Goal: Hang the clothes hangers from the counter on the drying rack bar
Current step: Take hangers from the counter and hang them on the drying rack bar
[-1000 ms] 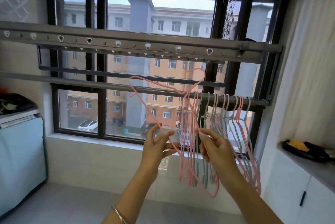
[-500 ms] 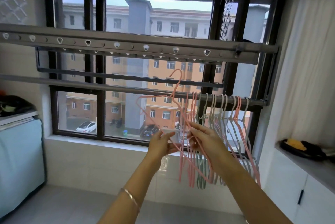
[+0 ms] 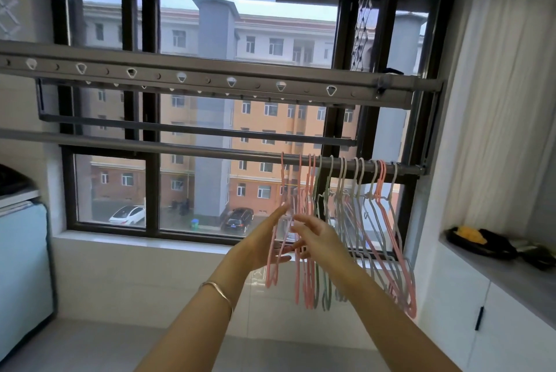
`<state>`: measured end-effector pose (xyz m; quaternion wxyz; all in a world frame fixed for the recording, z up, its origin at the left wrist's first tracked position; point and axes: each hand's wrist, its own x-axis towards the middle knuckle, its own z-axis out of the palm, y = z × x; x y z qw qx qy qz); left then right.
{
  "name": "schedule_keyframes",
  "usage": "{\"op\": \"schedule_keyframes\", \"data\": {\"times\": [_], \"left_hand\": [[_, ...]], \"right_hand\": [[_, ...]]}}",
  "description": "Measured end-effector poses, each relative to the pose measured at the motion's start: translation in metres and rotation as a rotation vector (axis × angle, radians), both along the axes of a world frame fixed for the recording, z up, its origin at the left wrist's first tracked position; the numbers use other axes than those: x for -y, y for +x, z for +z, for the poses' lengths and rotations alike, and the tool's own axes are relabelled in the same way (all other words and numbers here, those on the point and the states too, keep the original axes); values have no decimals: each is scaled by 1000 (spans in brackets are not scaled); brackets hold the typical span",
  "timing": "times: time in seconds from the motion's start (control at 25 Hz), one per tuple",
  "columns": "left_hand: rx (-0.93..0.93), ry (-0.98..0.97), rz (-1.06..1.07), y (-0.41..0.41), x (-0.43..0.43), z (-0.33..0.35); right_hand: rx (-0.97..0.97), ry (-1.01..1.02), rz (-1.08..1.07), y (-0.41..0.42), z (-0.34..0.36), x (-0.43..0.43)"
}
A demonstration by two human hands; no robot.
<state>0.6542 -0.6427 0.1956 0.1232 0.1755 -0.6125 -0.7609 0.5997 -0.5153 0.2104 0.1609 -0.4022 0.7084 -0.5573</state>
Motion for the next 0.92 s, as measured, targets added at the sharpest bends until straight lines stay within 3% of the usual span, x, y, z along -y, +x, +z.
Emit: {"op": "schedule_keyframes", "data": {"times": [0.36, 0.48, 0.56, 0.6, 0.72, 0.92], "left_hand": [[60, -155, 87, -21, -5, -9], [52, -254, 385, -29, -17, -5], [10, -482, 620, -35, -38, 7], [-32, -610, 639, -40, -56, 15], [-191, -870, 536, -64, -128, 33], [-314, -939, 236, -151, -244, 16]], "right_hand": [[44, -132, -170, -37, -10, -48], [10, -163, -196, -53, -14, -74], [-1, -190, -217, -67, -16, -97], [-13, -200, -234, -77, -17, -110], [-92, -215, -302, -113, -22, -161], [-205, -194, -512, -196, -38, -286]]}}
